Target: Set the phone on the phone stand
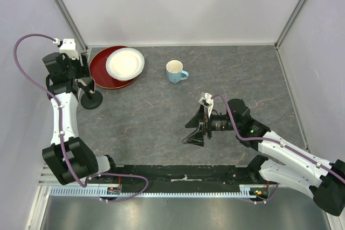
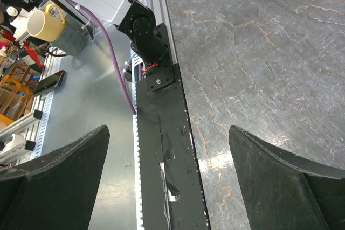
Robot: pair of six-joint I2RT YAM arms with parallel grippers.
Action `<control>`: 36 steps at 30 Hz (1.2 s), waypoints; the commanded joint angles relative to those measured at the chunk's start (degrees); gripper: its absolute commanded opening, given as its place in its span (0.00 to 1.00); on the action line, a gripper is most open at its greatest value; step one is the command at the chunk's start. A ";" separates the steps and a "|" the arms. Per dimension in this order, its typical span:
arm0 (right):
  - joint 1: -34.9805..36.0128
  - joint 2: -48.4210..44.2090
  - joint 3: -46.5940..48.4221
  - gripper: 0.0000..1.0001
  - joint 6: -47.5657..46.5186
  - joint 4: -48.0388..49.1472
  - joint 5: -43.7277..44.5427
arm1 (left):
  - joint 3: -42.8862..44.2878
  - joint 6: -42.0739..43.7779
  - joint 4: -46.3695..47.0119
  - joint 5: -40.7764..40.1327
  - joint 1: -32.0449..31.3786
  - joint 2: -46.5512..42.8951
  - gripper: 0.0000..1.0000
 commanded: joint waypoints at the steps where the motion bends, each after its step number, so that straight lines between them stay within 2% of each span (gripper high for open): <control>1: 0.29 -0.35 2.14 0.98 -0.95 1.01 0.38 | 0.36 -1.36 3.23 -0.80 -0.09 -1.74 0.93; 5: 0.20 -0.26 2.14 0.98 -1.13 1.01 0.73 | 1.15 -3.20 2.35 -2.73 -0.09 -3.67 0.95; 10: 0.20 -0.09 2.41 0.98 -2.00 -0.56 3.27 | 2.99 -12.07 -1.42 -5.28 -0.09 -9.12 0.96; 12: 0.29 -0.17 2.93 0.98 -3.32 -3.10 7.83 | 3.00 -18.89 -3.62 -5.29 -0.01 -12.36 0.96; 13: 0.20 -0.26 3.54 0.98 -3.85 -4.16 9.59 | 2.65 -20.16 -3.63 -1.81 -0.27 -13.60 0.93; 17: 0.20 -1.40 6.44 0.98 -5.17 -12.77 26.17 | -0.86 -28.94 0.14 7.10 -2.02 -19.05 0.91; 18: 0.20 -2.27 6.80 0.98 -4.82 -16.18 36.05 | -1.57 -30.44 0.85 7.98 -5.86 -20.19 0.91; 20: 0.29 -3.25 7.94 0.98 -2.63 -19.71 48.04 | -1.31 -29.67 0.50 6.42 -12.45 -20.91 0.90; 21: 0.20 -3.86 8.20 0.98 -0.27 -22.95 58.02 | -1.22 -28.18 0.41 2.84 -20.40 -21.34 0.90; 24: 0.20 -5.70 9.43 0.98 4.47 -27.63 68.29 | -1.22 -25.28 -0.73 -1.67 -34.58 -22.05 0.91; 25: 0.29 -6.41 9.87 0.98 5.19 -28.60 71.36 | -1.48 -25.27 -1.51 -2.12 -37.07 -22.49 0.91; 30: 0.29 -15.36 10.23 0.98 4.50 -31.15 72.27 | -4.38 -25.53 -3.98 -3.00 -50.07 -25.91 0.94; 32: 0.20 -20.27 11.19 0.98 2.66 -32.03 73.41 | -4.21 -26.05 -5.55 -2.65 -52.03 -29.23 0.95; 36: 0.20 -25.92 15.75 0.98 -2.08 -33.61 75.09 | -2.54 -27.55 -6.79 3.74 -52.83 -36.45 0.96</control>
